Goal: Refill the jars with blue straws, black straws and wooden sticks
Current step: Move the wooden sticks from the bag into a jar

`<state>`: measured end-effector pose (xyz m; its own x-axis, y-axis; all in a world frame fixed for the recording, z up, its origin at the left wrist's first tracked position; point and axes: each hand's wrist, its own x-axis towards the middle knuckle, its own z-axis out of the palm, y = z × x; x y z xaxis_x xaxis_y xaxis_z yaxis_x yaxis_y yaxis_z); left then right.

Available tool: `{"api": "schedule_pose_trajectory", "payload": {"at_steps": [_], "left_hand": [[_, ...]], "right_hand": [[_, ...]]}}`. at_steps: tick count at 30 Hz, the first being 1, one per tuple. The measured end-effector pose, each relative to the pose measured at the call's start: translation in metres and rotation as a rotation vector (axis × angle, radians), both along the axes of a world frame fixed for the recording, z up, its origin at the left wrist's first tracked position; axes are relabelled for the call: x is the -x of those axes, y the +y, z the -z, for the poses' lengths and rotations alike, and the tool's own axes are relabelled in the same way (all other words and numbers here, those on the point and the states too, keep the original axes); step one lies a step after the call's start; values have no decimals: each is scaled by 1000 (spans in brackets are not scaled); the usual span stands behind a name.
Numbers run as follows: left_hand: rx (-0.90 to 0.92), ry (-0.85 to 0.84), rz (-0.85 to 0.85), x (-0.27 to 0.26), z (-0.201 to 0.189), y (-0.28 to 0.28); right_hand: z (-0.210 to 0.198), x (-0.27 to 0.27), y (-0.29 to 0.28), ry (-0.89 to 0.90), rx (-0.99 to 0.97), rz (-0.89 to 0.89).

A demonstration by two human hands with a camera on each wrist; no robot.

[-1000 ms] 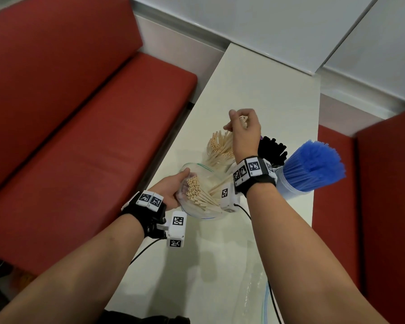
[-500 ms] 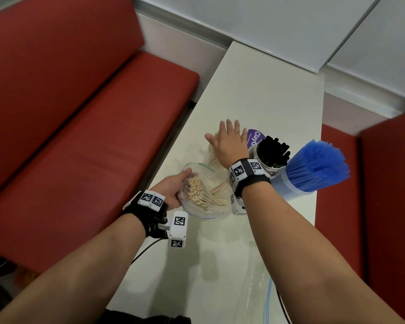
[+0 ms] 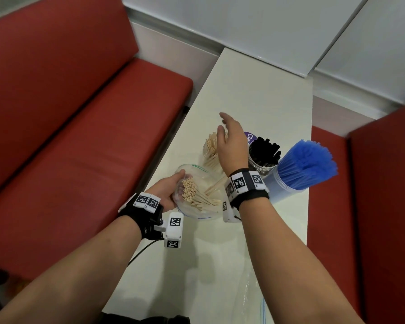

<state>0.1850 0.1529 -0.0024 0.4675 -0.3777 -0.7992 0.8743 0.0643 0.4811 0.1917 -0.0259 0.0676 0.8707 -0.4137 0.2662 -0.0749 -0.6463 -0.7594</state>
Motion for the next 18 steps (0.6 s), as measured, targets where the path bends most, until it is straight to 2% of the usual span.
{"api": "schedule_pose_trajectory", "payload": {"at_steps": [1,2,7,9,12,15,18], "left_hand": [[-5,-8,1,1,1,-1],[-7,-16,0,2,1,-1],[4,-59,-15,10,3,-5],[11,-60,-25,14,3,-5],[40,-32,-15,20,1,-6],[69,1,6,27,-1,-7],[73,17,17,32,0,-8]], "right_hand": [[-4,6,3,4,-96,66],[-6,13,4,79,-175,114],[6,57,9,886,-409,-13],[18,72,13,1017,-462,38],[31,81,17,980,-549,139],[48,83,21,827,-754,259],[60,83,26,690,-792,383]]}}
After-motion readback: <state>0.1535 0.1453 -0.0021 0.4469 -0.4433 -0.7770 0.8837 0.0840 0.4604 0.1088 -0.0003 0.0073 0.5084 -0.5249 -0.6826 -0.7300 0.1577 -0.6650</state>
